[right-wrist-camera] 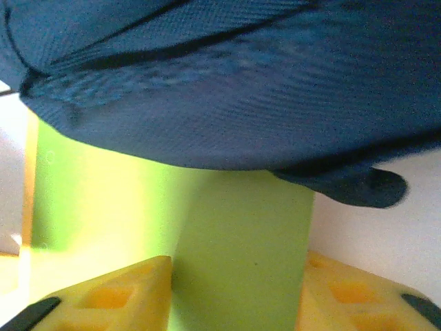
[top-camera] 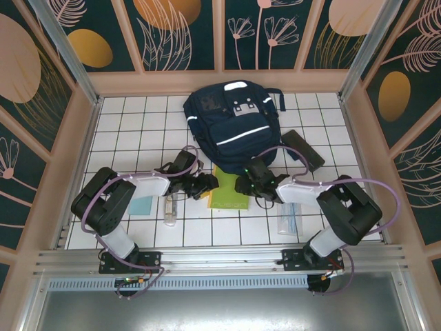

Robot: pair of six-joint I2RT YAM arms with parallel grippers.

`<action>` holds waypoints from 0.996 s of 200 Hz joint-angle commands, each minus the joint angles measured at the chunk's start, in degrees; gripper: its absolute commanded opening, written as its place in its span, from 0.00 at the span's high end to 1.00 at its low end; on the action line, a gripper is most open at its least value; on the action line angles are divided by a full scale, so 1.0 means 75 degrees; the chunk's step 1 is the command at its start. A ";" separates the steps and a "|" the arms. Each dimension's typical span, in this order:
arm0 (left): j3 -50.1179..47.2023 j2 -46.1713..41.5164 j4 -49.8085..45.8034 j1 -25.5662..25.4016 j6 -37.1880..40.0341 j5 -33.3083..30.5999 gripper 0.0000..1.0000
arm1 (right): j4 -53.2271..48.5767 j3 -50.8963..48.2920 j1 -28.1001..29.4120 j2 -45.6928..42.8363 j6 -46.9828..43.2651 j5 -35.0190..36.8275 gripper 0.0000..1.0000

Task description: Pack books, pencil case, and school supplies into a backpack

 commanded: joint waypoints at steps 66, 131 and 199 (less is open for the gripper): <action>0.0469 0.0155 0.1494 -0.0545 0.0287 0.1010 0.48 | 0.1125 -0.0807 -0.0139 -0.0965 0.1576 -0.2823 0.85; 0.0566 0.0031 0.0970 -0.0221 0.0336 0.0461 0.45 | 0.0662 -0.0695 -0.0286 -0.1238 0.1593 -0.2775 1.00; 0.0004 -0.0542 0.0482 0.0235 0.1013 0.0472 0.38 | 0.0478 -0.0621 -0.0245 -0.1710 0.1700 -0.3796 1.00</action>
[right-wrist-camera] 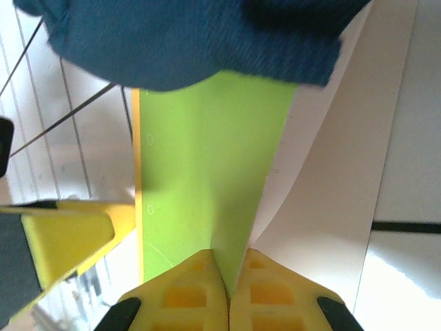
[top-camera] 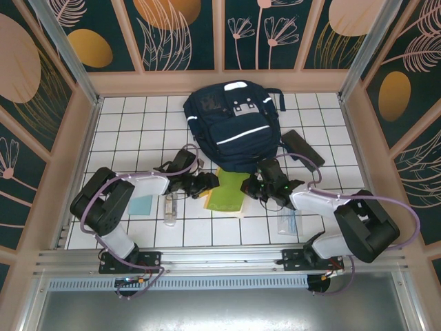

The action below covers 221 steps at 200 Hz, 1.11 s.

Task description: Pack books, pencil case, and school supplies into a backpack

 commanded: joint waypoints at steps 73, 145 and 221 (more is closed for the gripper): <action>-0.0439 -0.0408 0.0498 0.0071 0.0764 0.0605 0.35 | 0.0249 -0.0265 -0.0563 -0.1580 0.0298 -0.2061 1.00; -0.0919 -0.0369 0.3438 -0.0037 -0.1123 0.1386 0.44 | 0.1404 -0.0897 -0.0629 -0.0966 0.0605 -0.2261 1.00; -0.0713 -0.0521 0.2992 -0.0075 -0.1056 0.1319 1.00 | 0.0481 -0.0463 -0.0605 -0.0551 0.0129 -0.1912 0.84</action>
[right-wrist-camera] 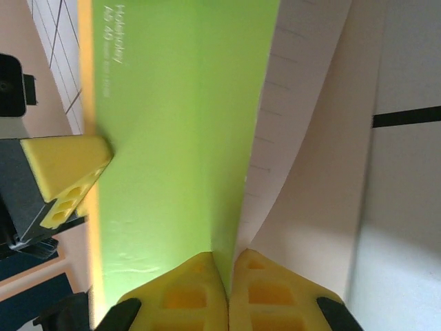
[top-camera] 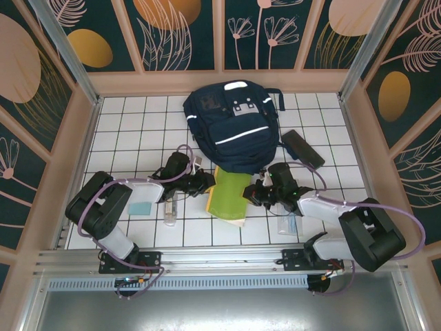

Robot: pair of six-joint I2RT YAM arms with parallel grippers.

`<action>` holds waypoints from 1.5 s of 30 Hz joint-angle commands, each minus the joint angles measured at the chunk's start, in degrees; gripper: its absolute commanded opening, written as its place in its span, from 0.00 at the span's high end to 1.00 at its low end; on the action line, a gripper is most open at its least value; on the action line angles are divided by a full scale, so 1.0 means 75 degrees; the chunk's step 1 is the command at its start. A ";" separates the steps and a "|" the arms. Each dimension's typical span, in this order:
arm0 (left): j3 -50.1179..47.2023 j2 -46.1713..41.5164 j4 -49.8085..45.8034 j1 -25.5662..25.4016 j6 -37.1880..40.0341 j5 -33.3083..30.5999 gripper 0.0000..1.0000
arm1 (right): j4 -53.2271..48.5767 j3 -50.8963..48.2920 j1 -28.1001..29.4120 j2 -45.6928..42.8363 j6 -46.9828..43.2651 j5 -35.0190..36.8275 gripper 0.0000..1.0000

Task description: Pack books, pencil case, and school supplies into a backpack

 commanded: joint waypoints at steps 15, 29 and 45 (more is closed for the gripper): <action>0.1576 -0.1897 -0.3577 0.0941 0.1692 -0.1400 1.00 | -0.2889 0.1696 0.0052 -0.0702 -0.0898 0.2120 0.11; 0.2699 -0.1913 -0.1345 0.1282 0.0991 -0.3791 1.00 | -0.1329 0.3008 0.0662 -0.0217 -0.0701 0.1787 0.01; 0.1450 -0.0775 0.3782 0.0750 -0.1794 -0.4703 1.00 | 0.5102 0.2797 0.1193 0.1971 0.2561 0.1685 0.01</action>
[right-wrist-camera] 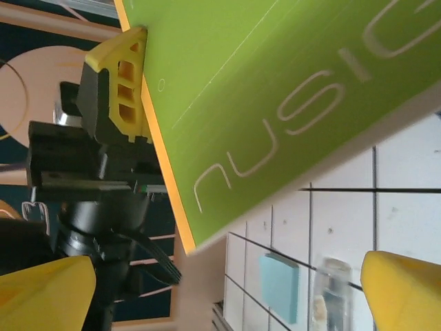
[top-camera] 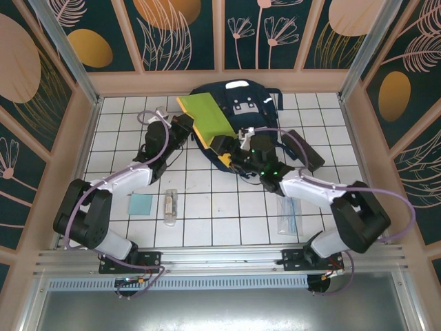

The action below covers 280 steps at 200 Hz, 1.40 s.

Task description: Pack books, pencil case, and school supplies into a backpack

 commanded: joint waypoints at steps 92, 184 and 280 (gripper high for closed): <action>-0.0985 -0.0145 0.2220 -0.0705 -0.1162 -0.0695 1.00 | 0.2704 -0.0369 -0.0048 0.0379 0.1097 0.2081 0.55; 0.0475 0.0246 -0.0242 -0.0737 0.1416 0.0817 0.25 | -0.0528 -0.0427 -0.1579 -0.1284 -0.1199 0.1737 1.00; 0.4851 0.2655 -0.6063 -0.1384 0.7628 0.1370 0.30 | -0.4809 -0.0725 -0.5088 -0.3905 -0.3524 0.1098 1.00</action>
